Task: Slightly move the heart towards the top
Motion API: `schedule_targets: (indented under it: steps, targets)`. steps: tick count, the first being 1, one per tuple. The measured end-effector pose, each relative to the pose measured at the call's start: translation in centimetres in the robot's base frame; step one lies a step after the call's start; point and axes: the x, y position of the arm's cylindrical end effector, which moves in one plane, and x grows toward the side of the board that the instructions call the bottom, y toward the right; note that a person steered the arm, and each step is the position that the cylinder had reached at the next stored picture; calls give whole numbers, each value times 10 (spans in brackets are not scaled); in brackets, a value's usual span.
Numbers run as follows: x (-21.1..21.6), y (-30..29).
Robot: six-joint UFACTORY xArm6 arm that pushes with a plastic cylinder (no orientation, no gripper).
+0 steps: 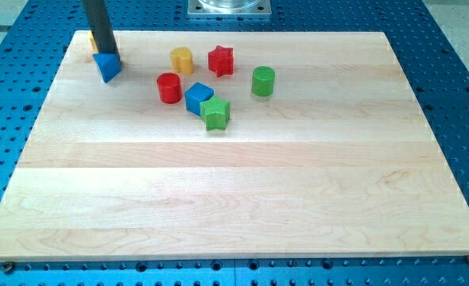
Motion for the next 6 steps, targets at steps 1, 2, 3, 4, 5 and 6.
schedule_targets:
  steps: [1, 2, 3, 4, 5, 6]
  targets:
    - [1, 68]
    - [53, 32]
    - [48, 107]
    - [21, 146]
    - [-8, 107]
    - [-23, 165]
